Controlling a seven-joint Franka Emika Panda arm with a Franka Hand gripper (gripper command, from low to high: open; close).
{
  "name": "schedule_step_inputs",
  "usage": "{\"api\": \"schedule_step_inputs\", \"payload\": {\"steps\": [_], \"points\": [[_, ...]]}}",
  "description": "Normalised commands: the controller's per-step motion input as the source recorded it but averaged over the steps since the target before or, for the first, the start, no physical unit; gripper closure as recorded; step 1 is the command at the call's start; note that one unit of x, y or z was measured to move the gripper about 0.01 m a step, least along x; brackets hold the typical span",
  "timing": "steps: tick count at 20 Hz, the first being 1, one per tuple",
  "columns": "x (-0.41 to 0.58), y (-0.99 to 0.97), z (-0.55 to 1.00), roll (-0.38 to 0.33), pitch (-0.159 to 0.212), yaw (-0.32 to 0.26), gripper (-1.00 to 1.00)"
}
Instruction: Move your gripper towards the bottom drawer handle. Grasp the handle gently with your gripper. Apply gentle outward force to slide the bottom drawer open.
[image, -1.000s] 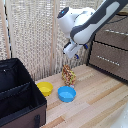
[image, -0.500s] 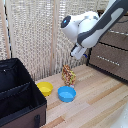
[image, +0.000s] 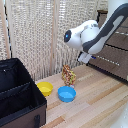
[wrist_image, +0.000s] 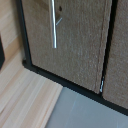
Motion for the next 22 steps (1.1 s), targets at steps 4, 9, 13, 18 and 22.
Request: {"api": "schedule_step_inputs", "payload": {"steps": [4, 9, 13, 18, 22], "points": [[0.003, -0.22, -0.38, -0.209, 0.000, 0.021, -1.00], [0.166, -0.29, -0.12, -0.099, 0.055, 0.006, -1.00], [0.137, -0.36, -0.02, -0.137, 0.195, 0.096, -1.00], [0.006, -0.44, -0.09, -0.071, 0.152, 0.207, -1.00], [-0.062, -0.47, -0.09, -0.213, 0.035, 0.151, -1.00]]}}
